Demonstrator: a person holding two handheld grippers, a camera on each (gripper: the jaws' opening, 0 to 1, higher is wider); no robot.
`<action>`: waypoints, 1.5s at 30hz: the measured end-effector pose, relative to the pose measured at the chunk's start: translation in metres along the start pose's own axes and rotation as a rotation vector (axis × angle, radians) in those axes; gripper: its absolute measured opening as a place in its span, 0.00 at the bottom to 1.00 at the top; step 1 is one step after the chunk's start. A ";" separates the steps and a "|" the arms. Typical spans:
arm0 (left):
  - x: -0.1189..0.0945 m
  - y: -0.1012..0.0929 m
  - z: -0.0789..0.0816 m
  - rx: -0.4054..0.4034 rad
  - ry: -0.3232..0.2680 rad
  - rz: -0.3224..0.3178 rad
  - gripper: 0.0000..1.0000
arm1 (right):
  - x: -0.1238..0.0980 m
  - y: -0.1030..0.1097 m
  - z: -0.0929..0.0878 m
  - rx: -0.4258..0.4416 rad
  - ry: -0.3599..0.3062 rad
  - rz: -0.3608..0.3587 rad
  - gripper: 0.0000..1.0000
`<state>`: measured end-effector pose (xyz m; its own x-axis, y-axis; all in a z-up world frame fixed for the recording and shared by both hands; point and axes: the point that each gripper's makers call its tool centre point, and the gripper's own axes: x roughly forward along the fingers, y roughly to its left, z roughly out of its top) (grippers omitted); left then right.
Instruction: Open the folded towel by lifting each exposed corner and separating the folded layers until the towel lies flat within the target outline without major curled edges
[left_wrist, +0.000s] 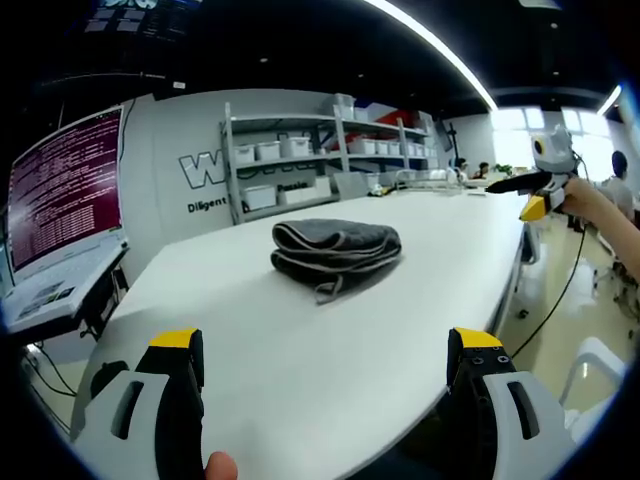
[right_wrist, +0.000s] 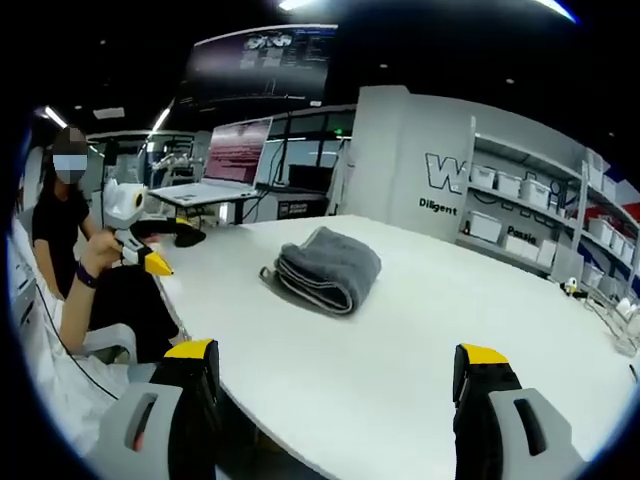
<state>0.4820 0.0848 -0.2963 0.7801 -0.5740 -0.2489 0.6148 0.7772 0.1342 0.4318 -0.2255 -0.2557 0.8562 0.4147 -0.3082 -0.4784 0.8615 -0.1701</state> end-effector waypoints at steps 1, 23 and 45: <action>0.000 0.000 0.000 -0.001 0.000 0.000 1.00 | 0.004 0.000 0.003 -0.022 0.007 0.001 0.99; -0.002 0.000 0.007 0.025 -0.008 0.013 1.00 | 0.112 0.027 0.037 -0.353 0.153 0.042 0.91; -0.004 0.000 0.011 0.042 -0.005 0.017 1.00 | 0.199 0.060 0.059 -0.387 0.149 0.124 0.71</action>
<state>0.4801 0.0845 -0.2846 0.7908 -0.5625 -0.2414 0.6060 0.7751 0.1787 0.5850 -0.0738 -0.2720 0.7633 0.4370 -0.4758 -0.6385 0.6223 -0.4528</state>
